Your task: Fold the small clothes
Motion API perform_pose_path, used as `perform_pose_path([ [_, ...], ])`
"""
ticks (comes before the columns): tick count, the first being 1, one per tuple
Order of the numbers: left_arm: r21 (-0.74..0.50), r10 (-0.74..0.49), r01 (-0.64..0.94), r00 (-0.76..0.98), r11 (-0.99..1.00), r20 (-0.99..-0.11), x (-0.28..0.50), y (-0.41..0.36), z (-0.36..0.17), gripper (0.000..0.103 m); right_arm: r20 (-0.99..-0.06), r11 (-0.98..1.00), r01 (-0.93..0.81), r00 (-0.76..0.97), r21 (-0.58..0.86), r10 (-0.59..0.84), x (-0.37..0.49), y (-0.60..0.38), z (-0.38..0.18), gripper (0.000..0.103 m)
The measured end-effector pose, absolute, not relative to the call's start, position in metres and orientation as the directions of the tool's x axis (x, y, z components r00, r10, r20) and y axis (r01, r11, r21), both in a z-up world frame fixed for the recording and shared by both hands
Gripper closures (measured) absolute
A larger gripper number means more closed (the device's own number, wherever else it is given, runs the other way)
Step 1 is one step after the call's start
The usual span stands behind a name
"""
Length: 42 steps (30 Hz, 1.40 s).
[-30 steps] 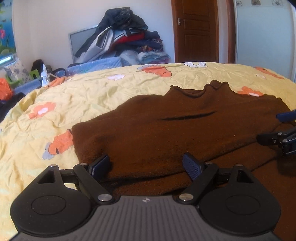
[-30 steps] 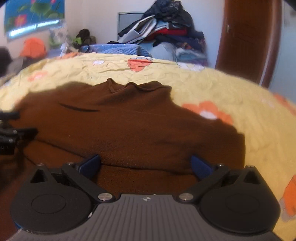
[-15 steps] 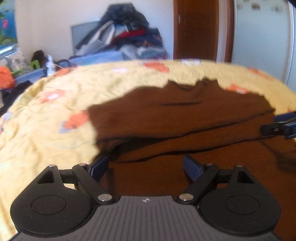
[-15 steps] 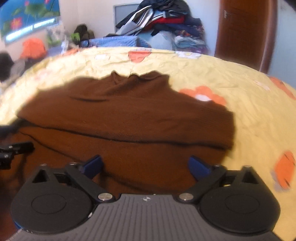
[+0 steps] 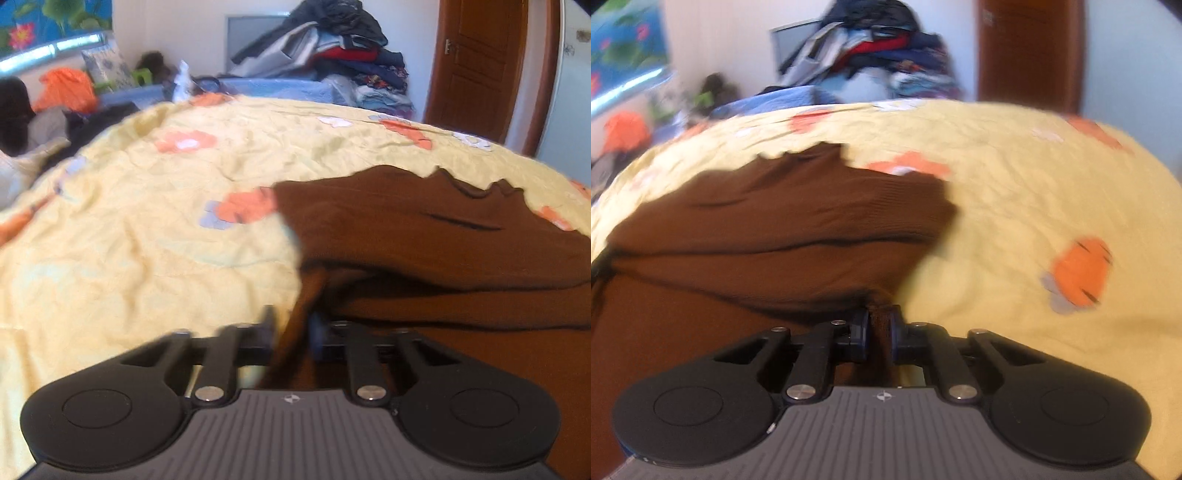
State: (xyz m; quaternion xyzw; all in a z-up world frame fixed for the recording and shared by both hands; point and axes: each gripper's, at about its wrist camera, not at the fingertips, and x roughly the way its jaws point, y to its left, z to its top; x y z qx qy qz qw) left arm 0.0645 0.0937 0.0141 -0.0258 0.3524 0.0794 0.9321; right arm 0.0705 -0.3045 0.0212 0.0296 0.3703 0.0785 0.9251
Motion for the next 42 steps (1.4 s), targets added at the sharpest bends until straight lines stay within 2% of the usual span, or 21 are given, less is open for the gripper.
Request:
perform_pose_path([
  [5, 0.052, 0.142, -0.142, 0.76, 0.989, -0.635, 0.051, 0.092, 0.013, 0.093, -0.667, 0.987, -0.144, 0.729, 0.07, 0.153, 0.067, -0.303, 0.017, 0.088],
  [6, 0.045, 0.138, -0.142, 0.753, 0.989, -0.644, 0.049, 0.092, 0.016, 0.093, -0.67, 0.988, -0.139, 0.727, 0.072, 0.151, 0.067, -0.302, 0.018, 0.082],
  [8, 0.02, 0.107, -0.124, 0.746, 0.992, -0.657, 0.041, 0.093, 0.022, 0.091, -0.68, 0.989, -0.106, 0.718, 0.105, 0.149, 0.064, -0.305, 0.024, 0.047],
  [9, 0.015, 0.095, -0.113, 0.745, 0.993, -0.661, 0.035, 0.094, 0.025, 0.089, -0.675, 0.987, -0.104, 0.721, 0.12, 0.158, 0.058, -0.306, 0.027, 0.04],
  [11, -0.005, 0.066, -0.093, 0.741, 0.996, -0.668, 0.021, 0.096, 0.027, 0.069, -0.662, 0.987, -0.12, 0.731, 0.112, 0.164, 0.043, -0.306, 0.031, 0.026],
  [12, -0.021, 0.05, -0.086, 0.744, 0.996, -0.667, 0.014, 0.096, 0.026, 0.061, -0.666, 0.988, -0.117, 0.73, 0.102, 0.156, 0.035, -0.307, 0.031, 0.026],
  [13, -0.032, 0.039, -0.081, 0.746, 0.996, -0.665, 0.01, 0.095, 0.023, 0.046, -0.675, 0.988, -0.114, 0.721, 0.109, 0.157, 0.031, -0.308, 0.029, 0.026],
  [15, -0.013, 0.063, -0.097, 0.738, 0.995, -0.671, 0.011, 0.091, 0.012, 0.047, -0.689, 0.981, -0.119, 0.699, 0.152, 0.192, 0.026, -0.309, 0.023, 0.03],
  [16, 0.002, 0.083, -0.107, 0.757, 0.994, -0.648, 0.01, 0.088, 0.01, 0.05, -0.678, 0.983, -0.129, 0.712, 0.131, 0.183, 0.023, -0.306, 0.021, 0.04],
  [17, 0.012, 0.093, -0.11, 0.767, 0.994, -0.635, 0.01, 0.087, 0.009, 0.064, -0.676, 0.985, -0.147, 0.717, 0.091, 0.17, 0.022, -0.301, 0.02, 0.062],
  [19, 0.047, 0.13, -0.13, 0.768, 0.99, -0.627, 0.013, 0.089, 0.011, 0.085, -0.676, 0.986, -0.153, 0.721, 0.062, 0.155, 0.024, -0.301, 0.02, 0.091],
  [20, 0.058, 0.141, -0.135, 0.766, 0.989, -0.628, 0.014, 0.092, 0.011, 0.086, -0.678, 0.986, -0.139, 0.717, 0.093, 0.164, 0.027, -0.31, 0.021, 0.1],
  [24, 0.079, 0.137, -0.112, 0.759, 0.991, -0.637, 0.004, 0.1, 0.014, 0.086, -0.675, 0.983, -0.091, 0.716, 0.159, 0.175, 0.026, -0.334, 0.019, 0.099],
  [25, 0.065, 0.124, -0.107, 0.754, 0.992, -0.645, -0.001, 0.102, 0.017, 0.086, -0.681, 0.984, -0.091, 0.711, 0.155, 0.173, 0.023, -0.332, 0.02, 0.092],
  [27, -0.005, 0.065, -0.091, 0.737, 0.996, -0.673, -0.017, 0.108, 0.022, 0.082, -0.69, 0.979, -0.072, 0.7, 0.19, 0.186, 0.016, -0.33, 0.024, 0.068],
  [28, -0.055, 0.02, -0.08, 0.722, 0.995, -0.691, -0.027, 0.112, 0.023, 0.074, -0.691, 0.972, -0.061, 0.693, 0.229, 0.206, 0.01, -0.332, 0.027, 0.038],
  [29, -0.111, -0.026, -0.073, 0.71, 0.991, -0.704, -0.039, 0.118, 0.022, 0.057, -0.688, 0.961, -0.052, 0.687, 0.271, 0.232, 0.001, -0.335, 0.028, 0.018],
  [31, -0.204, -0.096, -0.071, 0.704, 0.976, -0.704, -0.063, 0.128, 0.02, 0.028, -0.685, 0.941, -0.05, 0.674, 0.334, 0.278, -0.019, -0.34, 0.029, 0.017],
  [36, -0.405, -0.251, -0.071, 0.684, 0.912, -0.685, -0.095, 0.146, 0.02, 0.028, -0.666, 0.85, -0.035, 0.605, 0.526, 0.437, -0.06, -0.354, 0.026, 0.017],
  [39, -0.567, -0.411, -0.052, 0.636, 0.822, -0.654, -0.09, 0.158, 0.015, 0.028, -0.6, 0.71, -0.02, 0.518, 0.704, 0.61, -0.067, -0.363, 0.016, 0.017],
  [42, -0.654, -0.495, -0.064, 0.601, 0.753, -0.628, -0.081, 0.169, 0.011, 0.028, -0.542, 0.624, 0.007, 0.502, 0.782, 0.674, -0.067, -0.37, 0.007, 0.018],
])
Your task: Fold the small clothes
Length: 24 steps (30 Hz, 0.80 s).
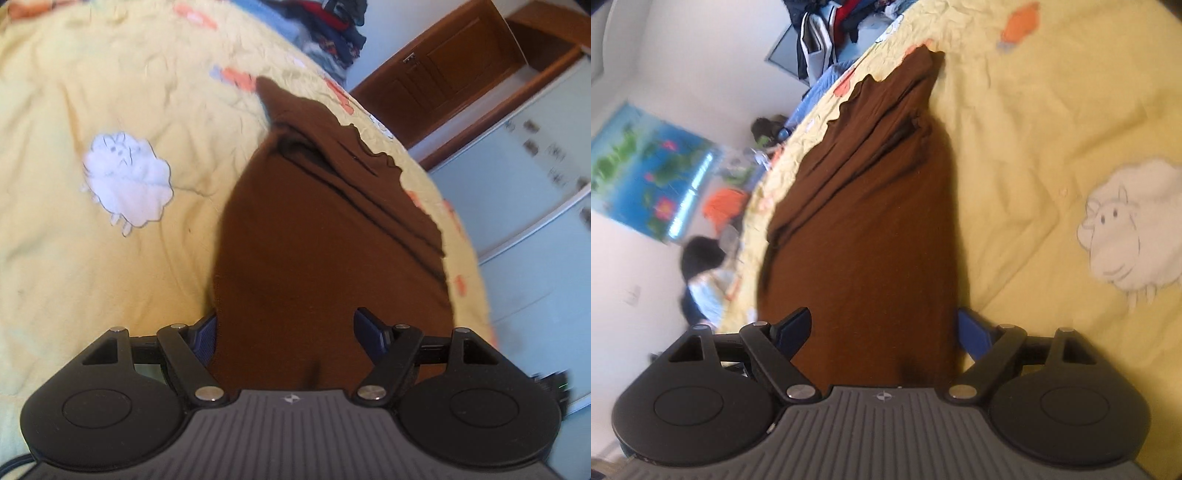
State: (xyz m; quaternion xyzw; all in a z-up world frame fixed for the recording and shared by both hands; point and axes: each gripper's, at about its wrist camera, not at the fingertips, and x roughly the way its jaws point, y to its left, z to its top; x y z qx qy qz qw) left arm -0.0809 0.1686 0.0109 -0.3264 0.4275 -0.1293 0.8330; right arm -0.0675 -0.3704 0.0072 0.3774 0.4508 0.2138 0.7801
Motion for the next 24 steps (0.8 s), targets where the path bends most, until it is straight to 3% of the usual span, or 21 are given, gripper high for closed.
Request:
perform_pose_path([
  [3, -0.661, -0.501, -0.079, 0.587, 0.746, -0.636, -0.076, 0.172, 0.011, 0.038, -0.502, 0.557, 0.048, 0.504, 0.829, 0.703, -0.067, -0.377, 0.001, 0.026],
  [5, -0.626, -0.473, -0.086, 0.578, 0.775, -0.664, -0.075, 0.172, 0.012, 0.063, -0.529, 0.574, 0.07, 0.492, 0.816, 0.692, -0.067, -0.377, -0.003, 0.064],
  [6, -0.609, -0.46, -0.093, 0.571, 0.787, -0.681, -0.074, 0.171, 0.01, 0.072, -0.547, 0.587, 0.081, 0.481, 0.806, 0.685, -0.065, -0.377, -0.006, 0.074],
  [7, -0.592, -0.442, -0.102, 0.567, 0.8, -0.695, -0.074, 0.172, 0.009, 0.086, -0.566, 0.6, 0.091, 0.468, 0.795, 0.679, -0.065, -0.376, -0.009, 0.091],
  [8, -0.574, -0.423, -0.115, 0.564, 0.811, -0.709, -0.073, 0.172, 0.009, 0.097, -0.575, 0.608, 0.096, 0.466, 0.788, 0.672, -0.066, -0.376, -0.011, 0.091],
  [9, -0.558, -0.406, -0.125, 0.561, 0.82, -0.721, -0.073, 0.173, 0.009, 0.099, -0.572, 0.609, 0.09, 0.475, 0.788, 0.669, -0.066, -0.376, -0.011, 0.091],
  [13, -0.507, -0.364, -0.104, 0.576, 0.856, -0.732, -0.081, 0.176, 0.012, 0.1, -0.582, 0.666, 0.053, 0.541, 0.744, 0.607, -0.078, -0.387, 0.007, 0.093],
  [14, -0.496, -0.36, -0.087, 0.582, 0.864, -0.729, -0.082, 0.175, 0.012, 0.1, -0.602, 0.683, 0.069, 0.542, 0.727, 0.586, -0.079, -0.393, 0.001, 0.1],
  [16, -0.495, -0.365, -0.08, 0.576, 0.865, -0.732, -0.082, 0.173, 0.012, 0.098, -0.597, 0.659, 0.101, 0.54, 0.745, 0.593, -0.079, -0.401, -0.013, 0.099],
  [18, -0.556, -0.43, -0.091, 0.537, 0.826, -0.726, -0.084, 0.177, 0.01, 0.097, -0.586, 0.627, 0.129, 0.535, 0.769, 0.609, -0.081, -0.4, -0.015, 0.087],
  [20, -0.641, -0.519, -0.109, 0.493, 0.76, -0.699, -0.094, 0.183, 0.002, 0.09, -0.568, 0.614, 0.099, 0.517, 0.783, 0.641, -0.089, -0.394, -0.01, 0.054],
  [22, -0.71, -0.594, -0.115, 0.465, 0.695, -0.657, -0.107, 0.183, -0.008, 0.087, -0.535, 0.581, 0.067, 0.487, 0.811, 0.69, -0.102, -0.389, -0.008, 0.042],
  [24, -0.745, -0.626, -0.124, 0.462, 0.655, -0.628, -0.119, 0.181, -0.014, 0.087, -0.51, 0.543, 0.063, 0.447, 0.837, 0.735, -0.114, -0.382, -0.014, 0.042],
])
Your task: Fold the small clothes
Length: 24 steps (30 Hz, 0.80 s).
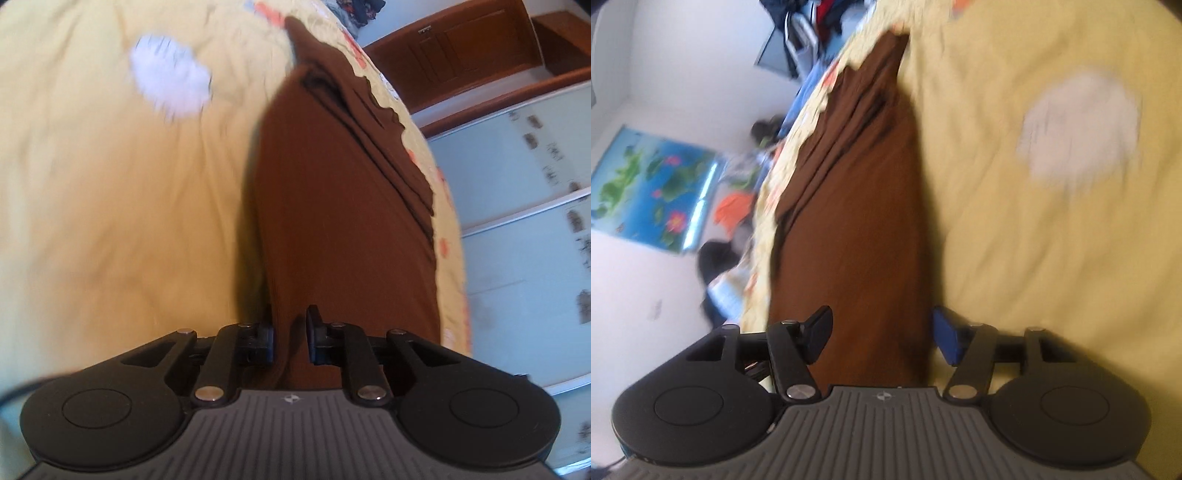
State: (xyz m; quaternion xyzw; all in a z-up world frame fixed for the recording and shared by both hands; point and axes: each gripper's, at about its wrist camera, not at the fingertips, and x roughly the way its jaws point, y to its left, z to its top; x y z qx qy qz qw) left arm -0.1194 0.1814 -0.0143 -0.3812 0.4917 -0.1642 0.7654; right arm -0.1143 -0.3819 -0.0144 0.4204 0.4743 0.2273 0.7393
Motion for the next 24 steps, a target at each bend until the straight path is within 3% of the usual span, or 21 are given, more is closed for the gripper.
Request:
perform_pose_path([
  [3, -0.76, -0.625, -0.151, 0.481, 0.633, -0.616, -0.122, 0.179, -0.018, 0.089, -0.505, 0.542, 0.044, 0.431, 0.839, 0.748, -0.122, -0.371, -0.015, 0.048],
  [4, -0.739, -0.606, -0.157, 0.475, 0.655, -0.638, -0.12, 0.178, -0.016, 0.098, -0.515, 0.55, 0.047, 0.424, 0.834, 0.745, -0.12, -0.369, -0.016, 0.065],
  [5, -0.72, -0.587, -0.153, 0.478, 0.677, -0.654, -0.121, 0.179, -0.013, 0.099, -0.536, 0.567, 0.054, 0.41, 0.822, 0.738, -0.117, -0.368, -0.017, 0.092],
  [10, -0.619, -0.508, -0.103, 0.475, 0.779, -0.718, -0.129, 0.188, 0.002, 0.099, -0.617, 0.671, 0.031, 0.427, 0.741, 0.662, -0.127, -0.39, -0.004, 0.095],
  [13, -0.622, -0.523, -0.078, 0.466, 0.779, -0.714, -0.132, 0.184, 0.002, 0.098, -0.575, 0.615, 0.06, 0.436, 0.786, 0.692, -0.137, -0.4, -0.018, 0.098],
  [15, -0.666, -0.579, -0.086, 0.42, 0.741, -0.699, -0.133, 0.181, -0.002, 0.093, -0.57, 0.601, 0.08, 0.435, 0.795, 0.697, -0.139, -0.394, -0.02, 0.089],
  [17, -0.725, -0.646, -0.078, 0.397, 0.684, -0.652, -0.139, 0.179, -0.005, 0.068, -0.538, 0.564, 0.079, 0.43, 0.822, 0.724, -0.144, -0.39, -0.017, 0.053],
  [19, -0.748, -0.664, -0.065, 0.413, 0.661, -0.623, -0.144, 0.177, -0.005, 0.057, -0.487, 0.521, 0.051, 0.445, 0.852, 0.752, -0.153, -0.387, -0.013, 0.035],
  [20, -0.728, -0.645, -0.054, 0.422, 0.683, -0.637, -0.145, 0.174, -0.002, 0.061, -0.492, 0.53, 0.045, 0.444, 0.847, 0.749, -0.153, -0.382, -0.009, 0.041],
  [21, -0.691, -0.613, -0.043, 0.425, 0.721, -0.666, -0.145, 0.17, 0.001, 0.07, -0.523, 0.567, 0.037, 0.44, 0.823, 0.73, -0.153, -0.377, -0.007, 0.054],
  [22, -0.628, -0.558, -0.041, 0.418, 0.777, -0.717, -0.144, 0.167, 0.004, 0.097, -0.584, 0.632, 0.032, 0.42, 0.775, 0.695, -0.15, -0.369, -0.004, 0.092],
  [24, -0.587, -0.521, -0.045, 0.412, 0.808, -0.748, -0.139, 0.175, 0.009, 0.097, -0.659, 0.718, -0.024, 0.376, 0.696, 0.652, -0.147, -0.361, 0.001, 0.097],
])
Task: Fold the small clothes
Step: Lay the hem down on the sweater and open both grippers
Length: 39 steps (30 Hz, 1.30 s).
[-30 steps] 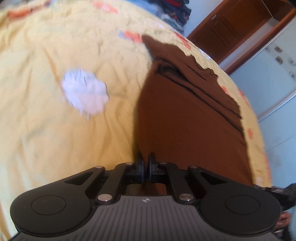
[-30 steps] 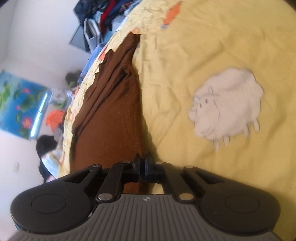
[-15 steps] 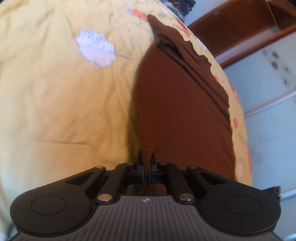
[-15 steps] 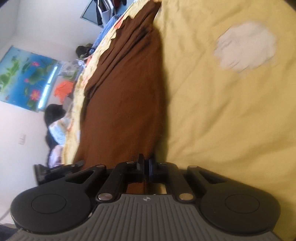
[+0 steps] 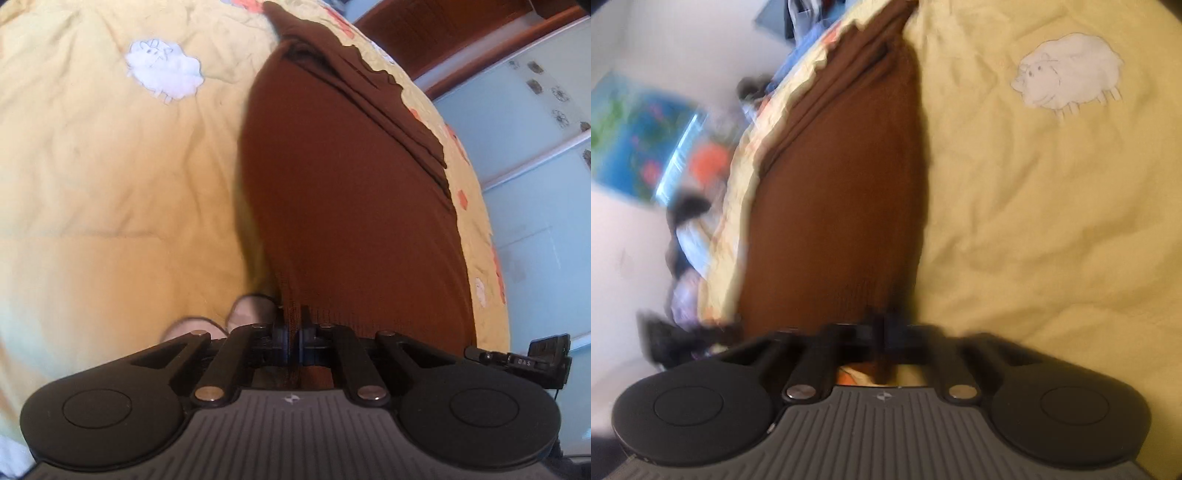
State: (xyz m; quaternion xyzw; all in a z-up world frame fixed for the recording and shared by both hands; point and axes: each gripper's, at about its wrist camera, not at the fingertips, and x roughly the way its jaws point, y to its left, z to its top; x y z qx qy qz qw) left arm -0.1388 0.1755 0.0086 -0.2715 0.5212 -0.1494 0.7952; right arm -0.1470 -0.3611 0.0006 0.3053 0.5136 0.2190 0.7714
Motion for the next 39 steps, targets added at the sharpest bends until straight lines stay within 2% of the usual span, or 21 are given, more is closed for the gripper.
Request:
perform_pose_path([
  [1, -0.546, -0.472, -0.056, 0.433, 0.836, -0.768, -0.135, 0.181, 0.015, 0.096, -0.674, 0.734, -0.03, 0.372, 0.679, 0.639, -0.145, -0.363, 0.005, 0.095],
  [2, -0.497, -0.417, -0.059, 0.466, 0.865, -0.78, -0.132, 0.186, 0.026, 0.095, -0.695, 0.76, -0.027, 0.383, 0.649, 0.608, -0.141, -0.365, 0.013, 0.083],
  [4, -0.401, -0.28, -0.086, 0.583, 0.912, -0.762, -0.123, 0.192, 0.053, 0.094, -0.69, 0.797, -0.029, 0.482, 0.604, 0.54, -0.132, -0.371, 0.037, 0.07],
  [5, -0.354, -0.223, -0.084, 0.637, 0.932, -0.738, -0.113, 0.189, 0.066, 0.094, -0.67, 0.809, -0.038, 0.539, 0.587, 0.511, -0.125, -0.373, 0.049, 0.051],
  [7, -0.288, -0.16, -0.052, 0.731, 0.956, -0.664, -0.089, 0.171, 0.088, 0.091, -0.623, 0.847, -0.074, 0.644, 0.527, 0.444, -0.099, -0.363, 0.072, 0.03],
  [8, -0.276, -0.152, -0.032, 0.773, 0.961, -0.616, -0.075, 0.158, 0.095, 0.086, -0.599, 0.873, -0.102, 0.69, 0.477, 0.407, -0.084, -0.352, 0.079, 0.026],
  [9, -0.269, -0.155, -0.006, 0.805, 0.963, -0.572, -0.06, 0.144, 0.098, 0.081, -0.577, 0.902, -0.133, 0.728, 0.411, 0.37, -0.066, -0.338, 0.084, 0.026],
  [11, -0.245, -0.143, 0.01, 0.835, 0.969, -0.532, -0.026, 0.111, 0.096, 0.052, -0.559, 0.944, -0.158, 0.772, 0.291, 0.302, -0.024, -0.305, 0.085, 0.026],
  [12, -0.224, -0.143, 0.027, 0.842, 0.974, -0.519, -0.008, 0.091, 0.092, 0.046, -0.563, 0.955, -0.157, 0.778, 0.253, 0.277, -0.001, -0.288, 0.081, 0.026],
  [15, -0.065, -0.093, 0.069, 0.862, 0.995, -0.498, 0.038, 0.032, 0.07, 0.044, -0.589, 0.968, -0.167, 0.77, 0.186, 0.246, 0.06, -0.245, 0.062, 0.027],
  [18, 0.03, -0.04, 0.072, 0.808, 0.997, -0.587, 0.082, 0.005, 0.033, 0.044, -0.652, 0.987, -0.135, 0.741, 0.088, 0.16, 0.102, -0.214, 0.041, 0.026],
  [19, 0.037, -0.032, 0.071, 0.776, 0.997, -0.631, 0.093, 0.004, 0.019, 0.044, -0.675, 0.991, -0.111, 0.726, 0.073, 0.131, 0.11, -0.207, 0.032, 0.024],
  [20, 0.033, -0.037, 0.075, 0.768, 0.997, -0.639, 0.098, 0.005, 0.008, 0.038, -0.682, 0.993, -0.105, 0.723, 0.056, 0.115, 0.112, -0.202, 0.024, 0.016],
  [22, 0.035, -0.066, 0.11, 0.791, 0.993, -0.608, 0.084, 0.023, -0.003, 0.034, -0.645, 0.992, -0.128, 0.758, -0.008, 0.093, 0.103, -0.207, 0.015, 0.009],
  [24, 0.017, -0.103, 0.142, 0.79, 0.99, -0.604, 0.074, 0.038, -0.004, 0.034, -0.624, 0.989, -0.139, 0.768, 0.058, 0.144, 0.093, -0.227, 0.012, 0.009],
  [27, 0.003, -0.129, 0.164, 0.787, 0.986, -0.603, 0.07, 0.05, -0.003, 0.032, -0.636, 0.983, -0.184, 0.76, -0.009, 0.136, 0.085, -0.229, 0.01, 0.008],
  [31, 0.114, -0.038, 0.136, 0.789, 0.984, -0.613, 0.048, 0.031, 0.005, 0.032, -0.651, 0.986, -0.159, 0.754, -0.052, 0.088, 0.083, -0.217, 0.017, 0.009],
  [32, 0.102, -0.055, 0.148, 0.788, 0.984, -0.613, 0.041, 0.029, 0.007, 0.031, -0.649, 0.989, -0.138, 0.757, -0.05, 0.073, 0.074, -0.213, 0.022, 0.008],
  [35, 0.076, -0.1, 0.189, 0.771, 0.979, -0.629, 0.022, 0.021, 0.001, 0.019, -0.643, 0.978, -0.207, 0.748, 0.01, 0.165, 0.05, -0.195, 0.026, 0.001],
  [37, 0.069, -0.098, 0.177, 0.786, 0.982, -0.611, 0.015, 0.026, -0.002, 0.019, -0.679, 0.972, -0.233, 0.719, -0.034, 0.148, 0.041, -0.183, 0.014, 0.0],
  [39, 0.019, -0.11, 0.158, 0.768, 0.987, -0.63, 0.017, 0.043, -0.003, 0.014, -0.648, 0.971, -0.237, 0.74, -0.004, 0.178, 0.028, -0.193, 0.007, 0.0],
])
